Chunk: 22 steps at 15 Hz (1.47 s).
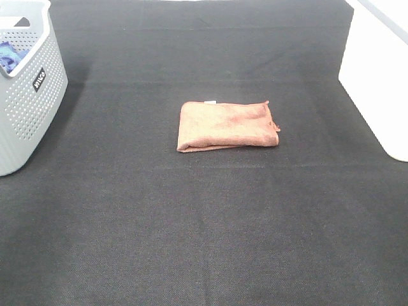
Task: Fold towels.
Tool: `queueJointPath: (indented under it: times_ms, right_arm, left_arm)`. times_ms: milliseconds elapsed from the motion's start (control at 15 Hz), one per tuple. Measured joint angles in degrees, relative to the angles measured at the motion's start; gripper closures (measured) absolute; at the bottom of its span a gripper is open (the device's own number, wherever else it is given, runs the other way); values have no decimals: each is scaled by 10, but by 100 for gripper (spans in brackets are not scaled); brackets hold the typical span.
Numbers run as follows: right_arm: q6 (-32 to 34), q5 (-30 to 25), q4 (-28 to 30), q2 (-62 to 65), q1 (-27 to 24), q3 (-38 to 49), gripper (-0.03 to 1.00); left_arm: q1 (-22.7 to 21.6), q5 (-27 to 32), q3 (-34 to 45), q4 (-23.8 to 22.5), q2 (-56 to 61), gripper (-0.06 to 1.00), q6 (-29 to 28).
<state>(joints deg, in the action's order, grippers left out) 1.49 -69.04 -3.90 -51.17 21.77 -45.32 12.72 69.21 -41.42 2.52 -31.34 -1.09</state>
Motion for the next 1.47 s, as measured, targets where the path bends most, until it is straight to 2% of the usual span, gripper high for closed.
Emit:
queueJointPath:
  times_ms: [133,267,600,733,1267,1467]
  right_arm:
    - [0,5,0,93,0,62,20]
    - [-18,15,0,211,0,115,20]
    - [-68,75,0,382,0,158,20]
    - [-77,78,0,395,2,160,20]
    - [-77,78,0,395,2,160,20]
    - [-77,78,0,395,2,160,20]
  left_arm:
    - [0,0,43,1,82,27,2]
    - [0,-5,81,6,157,27,36]
    - [0,-65,117,40,187,27,112]
    - [0,-82,126,50,187,27,124]
    - [0,-85,126,50,187,27,125]
    - [-22,-85,126,52,187,27,125]
